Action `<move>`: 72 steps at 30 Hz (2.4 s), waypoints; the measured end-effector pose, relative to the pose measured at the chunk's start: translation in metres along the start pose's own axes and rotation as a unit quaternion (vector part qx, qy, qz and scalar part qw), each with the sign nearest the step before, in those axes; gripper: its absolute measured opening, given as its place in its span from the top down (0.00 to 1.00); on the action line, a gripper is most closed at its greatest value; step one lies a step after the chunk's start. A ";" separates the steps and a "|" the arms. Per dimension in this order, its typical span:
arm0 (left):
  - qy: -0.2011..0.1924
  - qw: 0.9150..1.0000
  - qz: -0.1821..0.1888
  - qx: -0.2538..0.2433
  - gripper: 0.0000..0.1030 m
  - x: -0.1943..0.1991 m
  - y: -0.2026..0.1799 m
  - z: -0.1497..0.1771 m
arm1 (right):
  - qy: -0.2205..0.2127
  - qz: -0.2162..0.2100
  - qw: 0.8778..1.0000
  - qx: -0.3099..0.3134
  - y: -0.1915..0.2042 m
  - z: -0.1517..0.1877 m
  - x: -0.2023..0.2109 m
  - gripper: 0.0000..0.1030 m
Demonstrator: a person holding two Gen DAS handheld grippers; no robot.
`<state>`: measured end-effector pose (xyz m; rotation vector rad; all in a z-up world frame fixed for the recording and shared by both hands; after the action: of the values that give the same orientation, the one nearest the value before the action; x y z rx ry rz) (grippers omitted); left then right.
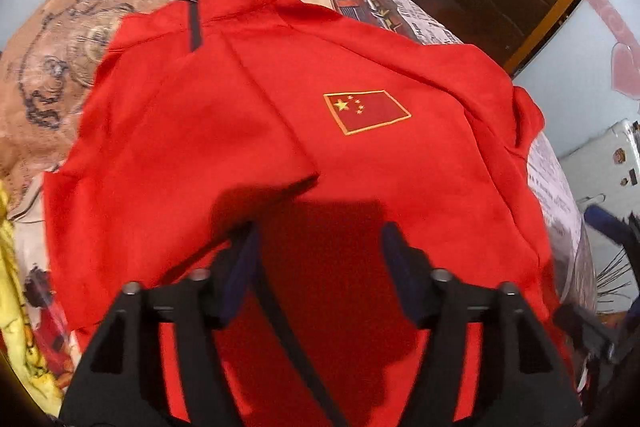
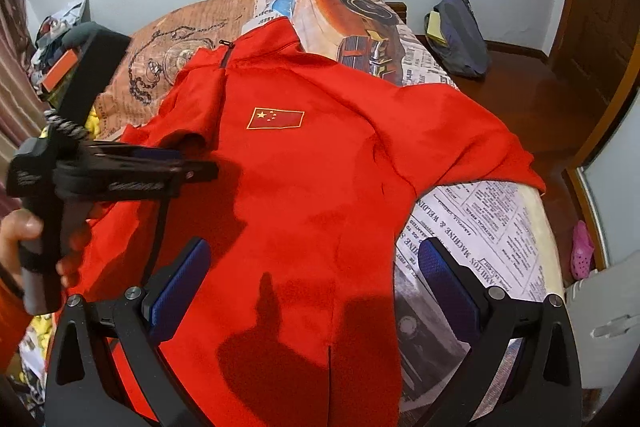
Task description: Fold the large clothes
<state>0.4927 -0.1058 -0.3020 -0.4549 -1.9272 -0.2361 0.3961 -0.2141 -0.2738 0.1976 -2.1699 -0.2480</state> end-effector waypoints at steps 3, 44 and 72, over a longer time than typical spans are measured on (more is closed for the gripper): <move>-0.015 0.999 -0.025 -0.018 0.33 0.026 0.011 0.013 | -0.004 0.006 1.000 0.016 0.007 -0.002 0.004 0.00; -0.019 0.978 -0.120 0.167 0.19 0.068 0.218 0.208 | 0.037 -0.022 0.947 0.319 0.215 -0.011 -0.121 0.83; -0.011 0.966 -0.159 0.206 0.19 0.038 0.255 0.147 | -0.078 -0.097 0.991 0.042 0.091 -0.123 -0.038 0.94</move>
<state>0.4628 0.1870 -0.3368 0.1295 -1.9988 -0.0304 0.5144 -0.1299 -0.2117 0.4526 -2.3205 -0.2904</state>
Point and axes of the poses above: each gripper's, at about its wrist camera, not at the fingertips, and x roughly against the way its jaws point, y to its left, z to its underside, the point moved 10 cm from there along -x, roughly the way its jaws point, and after that the axes turned 10 degrees about -x, right-handed, at the moved point
